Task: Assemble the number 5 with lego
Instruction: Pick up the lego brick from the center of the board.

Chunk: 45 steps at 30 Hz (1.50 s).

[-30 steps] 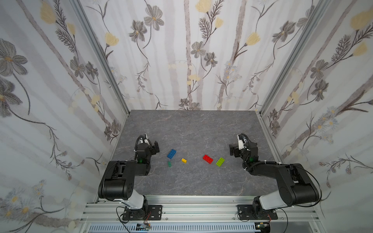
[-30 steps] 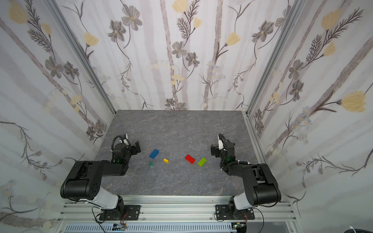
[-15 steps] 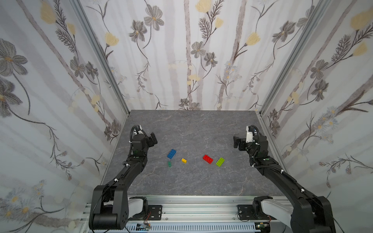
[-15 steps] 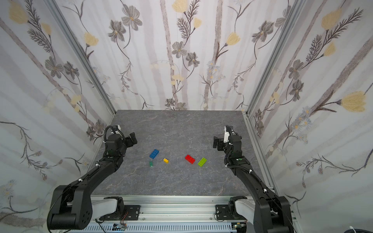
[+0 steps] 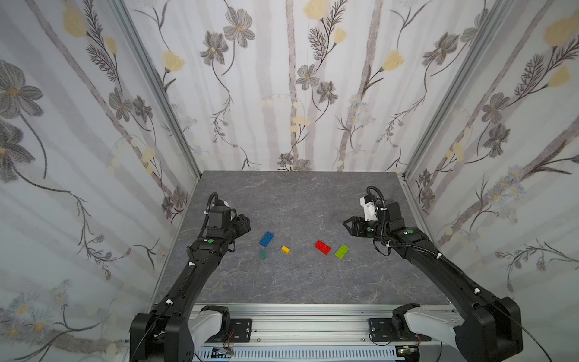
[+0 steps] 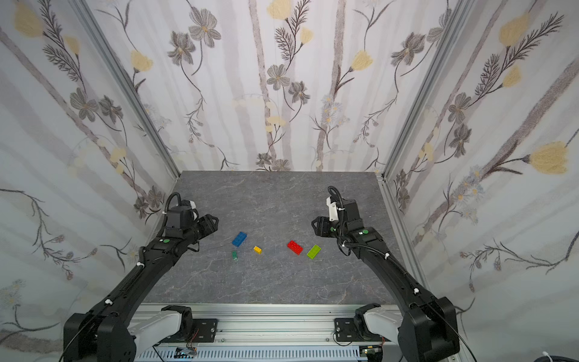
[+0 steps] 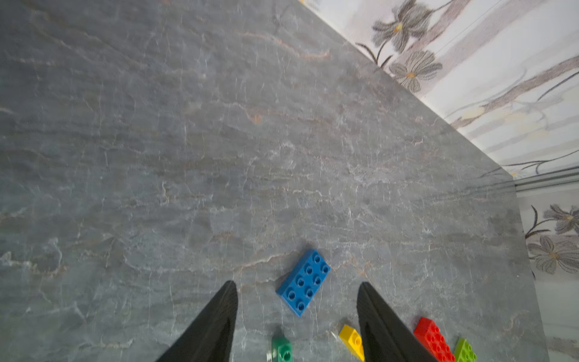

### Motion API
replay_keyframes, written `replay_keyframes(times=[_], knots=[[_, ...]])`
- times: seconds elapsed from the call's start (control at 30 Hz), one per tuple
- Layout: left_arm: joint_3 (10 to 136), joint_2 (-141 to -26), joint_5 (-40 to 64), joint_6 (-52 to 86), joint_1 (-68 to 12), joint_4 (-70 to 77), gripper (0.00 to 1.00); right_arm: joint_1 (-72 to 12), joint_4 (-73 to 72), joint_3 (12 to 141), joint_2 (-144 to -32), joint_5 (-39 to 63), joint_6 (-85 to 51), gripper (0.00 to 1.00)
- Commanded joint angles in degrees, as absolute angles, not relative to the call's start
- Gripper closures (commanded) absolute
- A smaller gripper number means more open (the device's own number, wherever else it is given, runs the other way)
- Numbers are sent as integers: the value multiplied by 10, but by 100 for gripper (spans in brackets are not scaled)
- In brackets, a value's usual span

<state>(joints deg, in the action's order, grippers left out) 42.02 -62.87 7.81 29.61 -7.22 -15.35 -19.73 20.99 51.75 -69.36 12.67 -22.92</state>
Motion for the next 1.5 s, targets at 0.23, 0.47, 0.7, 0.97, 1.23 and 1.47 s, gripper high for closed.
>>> replay_keyframes(times=[0.23, 0.47, 0.7, 0.97, 1.23, 1.47], knots=[[349, -546, 178, 390, -117, -279, 40, -386, 276, 655, -840, 115, -199, 43], [300, -487, 182, 444, -123, -310, 40, -468, 314, 772, -990, 103, -170, 45], [293, -472, 186, 455, -123, -333, 40, -500, 363, 880, -1114, 65, -151, 48], [291, -480, 187, 460, -123, -330, 38, -509, 410, 971, -1216, 49, -133, 50], [290, -488, 189, 456, -123, -329, 38, -516, 445, 1038, -1276, 36, -126, 55], [285, -486, 192, 457, -123, -326, 38, -519, 463, 1050, -1292, 13, -113, 57]])
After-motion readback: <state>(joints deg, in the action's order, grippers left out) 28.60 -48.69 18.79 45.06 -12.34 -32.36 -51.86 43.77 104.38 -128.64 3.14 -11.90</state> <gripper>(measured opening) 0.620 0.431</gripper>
